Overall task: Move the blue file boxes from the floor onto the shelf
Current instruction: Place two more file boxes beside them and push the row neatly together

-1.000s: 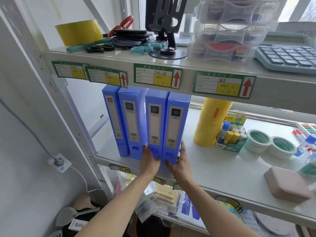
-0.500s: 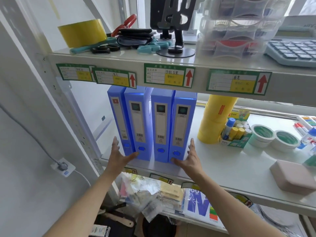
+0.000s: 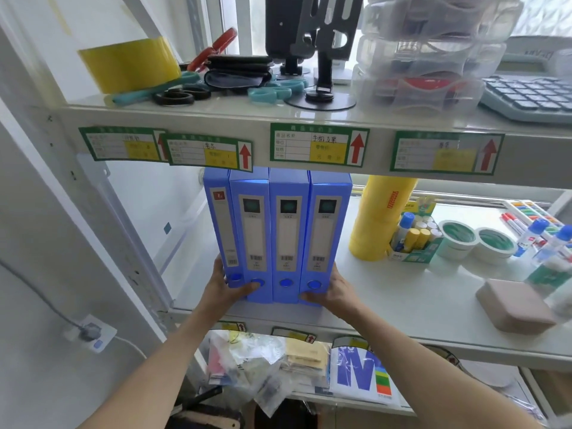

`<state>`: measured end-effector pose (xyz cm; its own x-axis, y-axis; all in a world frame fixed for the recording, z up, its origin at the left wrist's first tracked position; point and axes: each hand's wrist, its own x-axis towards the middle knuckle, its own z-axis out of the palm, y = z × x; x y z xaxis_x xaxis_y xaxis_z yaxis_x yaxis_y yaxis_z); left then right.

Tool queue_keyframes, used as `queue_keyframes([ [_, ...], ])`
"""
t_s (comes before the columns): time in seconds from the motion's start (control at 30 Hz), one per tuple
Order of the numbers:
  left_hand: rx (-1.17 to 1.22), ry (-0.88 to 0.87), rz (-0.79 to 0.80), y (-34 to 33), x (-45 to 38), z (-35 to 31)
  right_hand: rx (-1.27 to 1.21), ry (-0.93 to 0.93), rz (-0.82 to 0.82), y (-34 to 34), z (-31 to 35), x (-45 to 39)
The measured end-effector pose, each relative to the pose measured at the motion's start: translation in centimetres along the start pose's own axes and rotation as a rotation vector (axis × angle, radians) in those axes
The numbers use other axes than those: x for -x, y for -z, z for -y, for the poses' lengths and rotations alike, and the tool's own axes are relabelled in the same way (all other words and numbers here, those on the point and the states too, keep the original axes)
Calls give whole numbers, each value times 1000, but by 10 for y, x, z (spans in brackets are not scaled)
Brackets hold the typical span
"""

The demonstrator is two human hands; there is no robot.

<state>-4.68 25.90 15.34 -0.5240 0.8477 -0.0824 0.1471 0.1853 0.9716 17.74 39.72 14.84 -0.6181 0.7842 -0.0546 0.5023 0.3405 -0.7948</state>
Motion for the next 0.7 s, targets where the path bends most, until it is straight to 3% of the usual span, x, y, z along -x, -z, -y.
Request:
queue_keyframes([
  [0.33,-160,-57,-130,-4,-4,-4,-46,-46,-65,-11,8,2],
  [0.7,-185,-9,-79,-1,-13,4,-125,-59,-138,-17,8,1],
])
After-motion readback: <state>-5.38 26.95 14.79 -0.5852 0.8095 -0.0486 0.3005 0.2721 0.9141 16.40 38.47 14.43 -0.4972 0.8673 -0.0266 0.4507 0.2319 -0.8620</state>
